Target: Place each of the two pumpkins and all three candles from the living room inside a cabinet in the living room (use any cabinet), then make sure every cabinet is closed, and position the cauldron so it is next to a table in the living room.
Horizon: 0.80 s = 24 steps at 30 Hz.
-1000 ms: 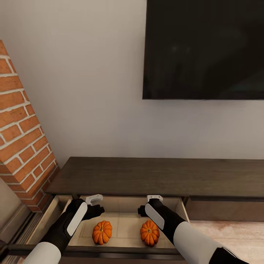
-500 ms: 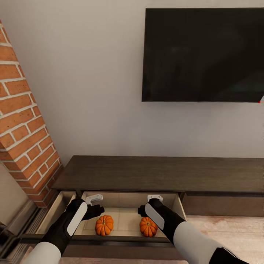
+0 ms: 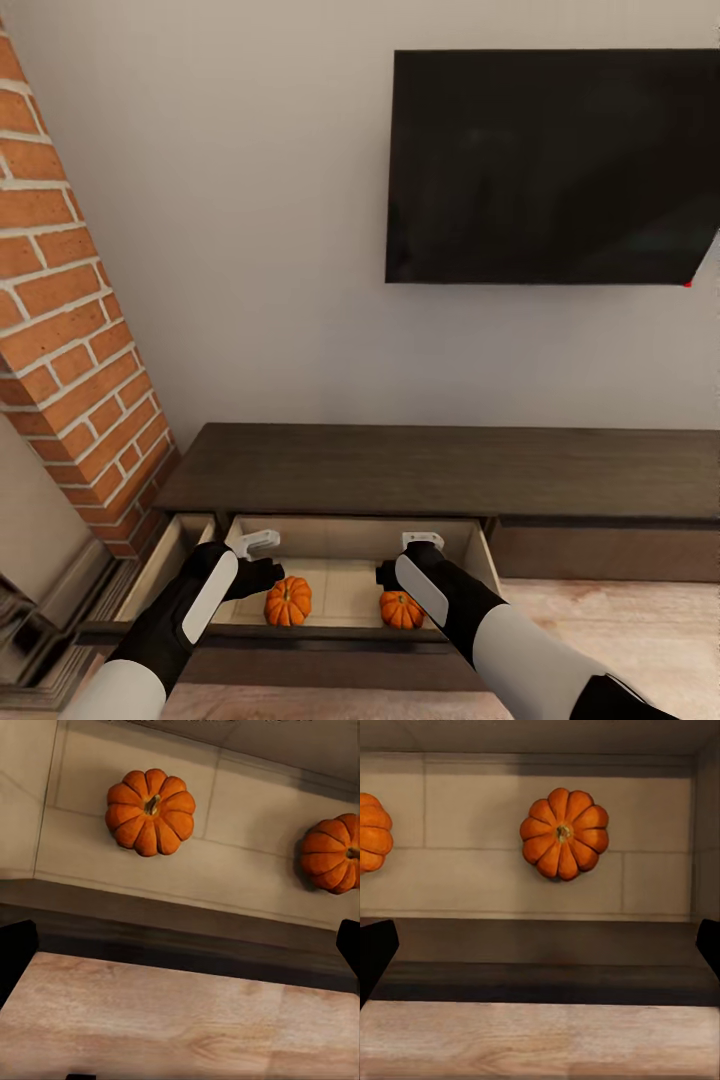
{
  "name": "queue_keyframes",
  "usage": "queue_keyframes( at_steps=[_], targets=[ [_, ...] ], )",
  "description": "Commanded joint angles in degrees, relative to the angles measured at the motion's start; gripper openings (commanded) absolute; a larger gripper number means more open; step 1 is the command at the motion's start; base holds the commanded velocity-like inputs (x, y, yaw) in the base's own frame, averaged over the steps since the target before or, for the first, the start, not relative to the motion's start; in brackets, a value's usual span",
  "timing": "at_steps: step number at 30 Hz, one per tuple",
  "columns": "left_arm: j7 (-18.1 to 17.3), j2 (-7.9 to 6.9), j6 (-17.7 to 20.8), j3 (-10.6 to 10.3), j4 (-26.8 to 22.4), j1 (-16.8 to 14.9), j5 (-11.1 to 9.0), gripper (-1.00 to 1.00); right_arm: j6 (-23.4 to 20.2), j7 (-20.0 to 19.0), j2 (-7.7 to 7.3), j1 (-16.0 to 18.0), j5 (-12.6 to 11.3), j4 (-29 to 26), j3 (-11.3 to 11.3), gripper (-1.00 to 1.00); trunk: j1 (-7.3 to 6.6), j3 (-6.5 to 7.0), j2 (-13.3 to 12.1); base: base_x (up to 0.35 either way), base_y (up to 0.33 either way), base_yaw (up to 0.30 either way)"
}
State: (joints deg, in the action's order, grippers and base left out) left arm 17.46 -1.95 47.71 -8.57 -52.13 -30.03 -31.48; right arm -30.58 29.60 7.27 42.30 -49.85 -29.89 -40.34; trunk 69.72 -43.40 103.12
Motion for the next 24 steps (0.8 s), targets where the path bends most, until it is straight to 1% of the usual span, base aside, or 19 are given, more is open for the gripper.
queue_keyframes(
  at_steps=[1,7,24],
  targets=[
    [0.56,-0.07,0.1,-0.22,-0.07,-0.03,-0.6,1.0,-0.09,0.47,-0.03,0.06,-0.51,-0.08,-0.36,1.0,-0.23,0.13,-0.39,-0.055,0.0,0.0],
    [0.56,-0.07,0.1,-0.22,-0.08,-0.03,-0.6,1.0,-0.09,0.46,0.0,0.06,-0.51,-0.08,-0.36,1.0,-0.23,0.13,-0.39,-0.236,0.0,0.0],
    [0.56,-0.07,0.1,-0.22,-0.08,-0.03,-0.6,1.0,-0.07,0.46,0.03,0.06,-0.51,-0.16,-0.36,1.0,-0.23,0.13,-0.39,-0.326,0.0,0.0]
  ],
)
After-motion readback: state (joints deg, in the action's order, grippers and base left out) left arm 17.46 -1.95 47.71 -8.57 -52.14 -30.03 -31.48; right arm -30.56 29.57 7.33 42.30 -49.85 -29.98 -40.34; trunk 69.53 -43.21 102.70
